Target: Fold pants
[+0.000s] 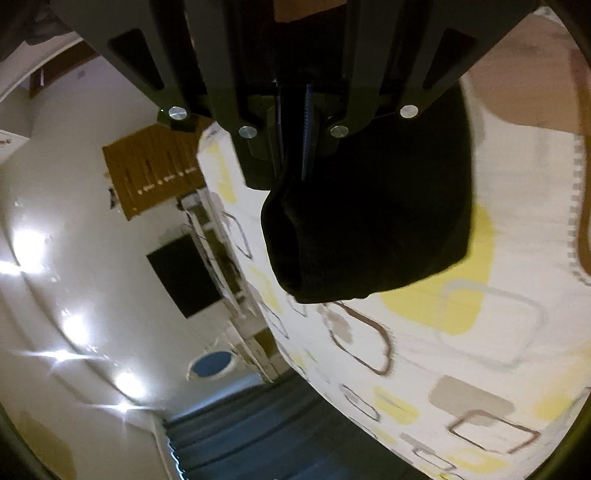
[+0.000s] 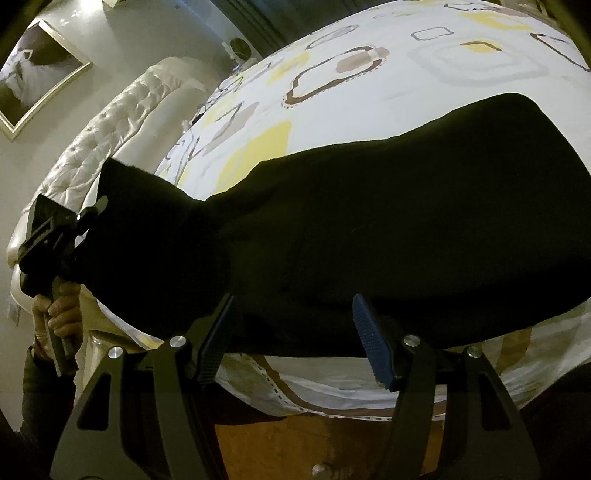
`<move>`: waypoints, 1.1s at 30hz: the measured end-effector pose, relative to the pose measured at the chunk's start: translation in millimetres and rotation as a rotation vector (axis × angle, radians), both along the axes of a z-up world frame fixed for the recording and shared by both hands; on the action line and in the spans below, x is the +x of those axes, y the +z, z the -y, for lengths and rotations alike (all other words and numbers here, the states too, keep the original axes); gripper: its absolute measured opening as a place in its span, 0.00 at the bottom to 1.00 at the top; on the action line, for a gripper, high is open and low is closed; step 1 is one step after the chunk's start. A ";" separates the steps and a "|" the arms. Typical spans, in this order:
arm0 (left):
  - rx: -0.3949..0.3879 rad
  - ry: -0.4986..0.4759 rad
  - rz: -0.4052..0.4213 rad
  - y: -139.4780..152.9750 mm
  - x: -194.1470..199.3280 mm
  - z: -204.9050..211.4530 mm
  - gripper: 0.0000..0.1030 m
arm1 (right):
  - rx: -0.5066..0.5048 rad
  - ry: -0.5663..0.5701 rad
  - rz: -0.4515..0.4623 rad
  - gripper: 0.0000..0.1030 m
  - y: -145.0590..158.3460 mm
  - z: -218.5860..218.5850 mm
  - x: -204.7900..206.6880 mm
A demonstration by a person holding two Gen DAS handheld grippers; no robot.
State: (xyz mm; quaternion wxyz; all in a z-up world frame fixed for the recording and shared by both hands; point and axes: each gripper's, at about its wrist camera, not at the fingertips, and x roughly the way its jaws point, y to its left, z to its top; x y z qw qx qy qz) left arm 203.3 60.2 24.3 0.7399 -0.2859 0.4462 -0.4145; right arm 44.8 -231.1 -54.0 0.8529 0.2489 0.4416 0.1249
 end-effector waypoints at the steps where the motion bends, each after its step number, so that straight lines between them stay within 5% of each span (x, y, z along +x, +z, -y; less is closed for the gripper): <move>1: 0.002 -0.008 -0.001 -0.2 0.4 5.8 0.07 | 0.004 -0.004 0.002 0.63 0.4 2.1 -0.7; 18: 0.119 -0.200 -0.013 -21.1 -5.8 156.2 0.07 | 0.102 -0.122 0.037 0.63 0.5 63.7 -21.1; 33: 0.227 -0.224 -0.051 -59.2 -4.5 248.2 0.08 | 0.168 -0.233 0.035 0.63 -11.4 116.6 -41.0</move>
